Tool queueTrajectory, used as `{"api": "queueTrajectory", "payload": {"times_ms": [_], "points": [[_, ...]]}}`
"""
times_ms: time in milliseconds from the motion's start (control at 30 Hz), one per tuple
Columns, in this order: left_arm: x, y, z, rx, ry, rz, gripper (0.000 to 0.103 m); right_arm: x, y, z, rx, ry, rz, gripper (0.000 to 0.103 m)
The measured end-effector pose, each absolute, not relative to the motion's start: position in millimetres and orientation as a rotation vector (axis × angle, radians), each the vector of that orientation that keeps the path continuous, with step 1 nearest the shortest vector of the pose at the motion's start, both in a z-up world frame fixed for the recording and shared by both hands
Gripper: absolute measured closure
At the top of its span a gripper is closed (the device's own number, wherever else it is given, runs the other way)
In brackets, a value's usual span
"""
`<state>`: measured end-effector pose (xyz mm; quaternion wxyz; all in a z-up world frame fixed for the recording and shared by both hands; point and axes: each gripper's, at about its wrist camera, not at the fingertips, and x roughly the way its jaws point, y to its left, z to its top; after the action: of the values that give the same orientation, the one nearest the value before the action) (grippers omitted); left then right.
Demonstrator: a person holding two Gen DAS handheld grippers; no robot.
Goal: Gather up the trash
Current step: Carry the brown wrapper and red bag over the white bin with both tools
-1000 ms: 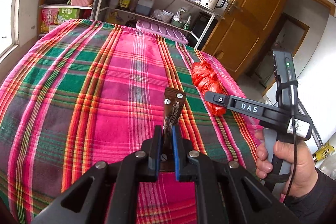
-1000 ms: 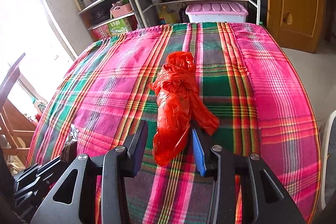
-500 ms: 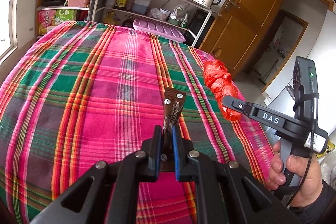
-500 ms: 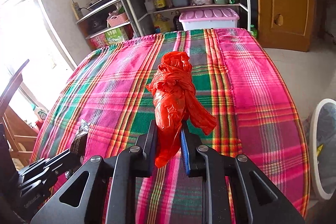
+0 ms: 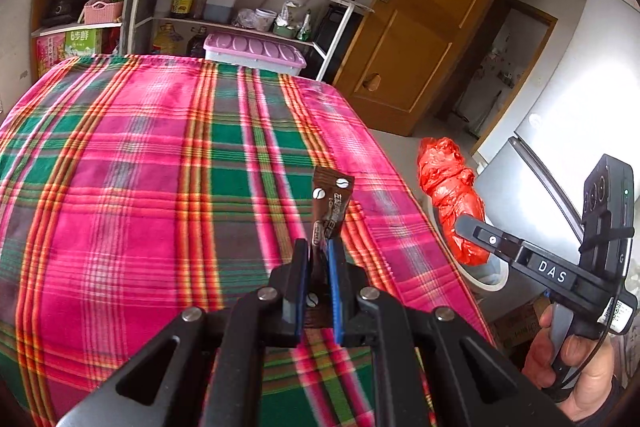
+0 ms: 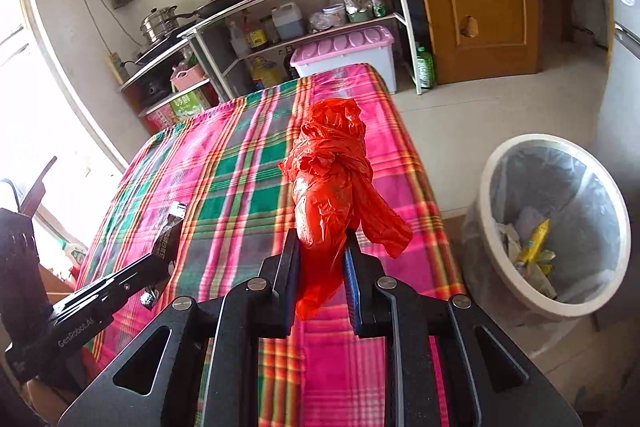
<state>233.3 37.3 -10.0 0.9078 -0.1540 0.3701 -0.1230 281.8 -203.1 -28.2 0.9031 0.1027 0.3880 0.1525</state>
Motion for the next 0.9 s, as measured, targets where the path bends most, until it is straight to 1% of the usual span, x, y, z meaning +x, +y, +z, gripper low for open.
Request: {"api": "queueTrajectory", "payload": {"times_ms": [400,900], "points": [[265,-61,4,-0.222,0.784,-0.419,0.093,274,-306,-33,0.313,0.783,0.159,0.083],[318,-163,-22,-0.168,0.896,-0.546,0.092,292,-384,-75,0.416,0.838,0.036,0.082]]}}
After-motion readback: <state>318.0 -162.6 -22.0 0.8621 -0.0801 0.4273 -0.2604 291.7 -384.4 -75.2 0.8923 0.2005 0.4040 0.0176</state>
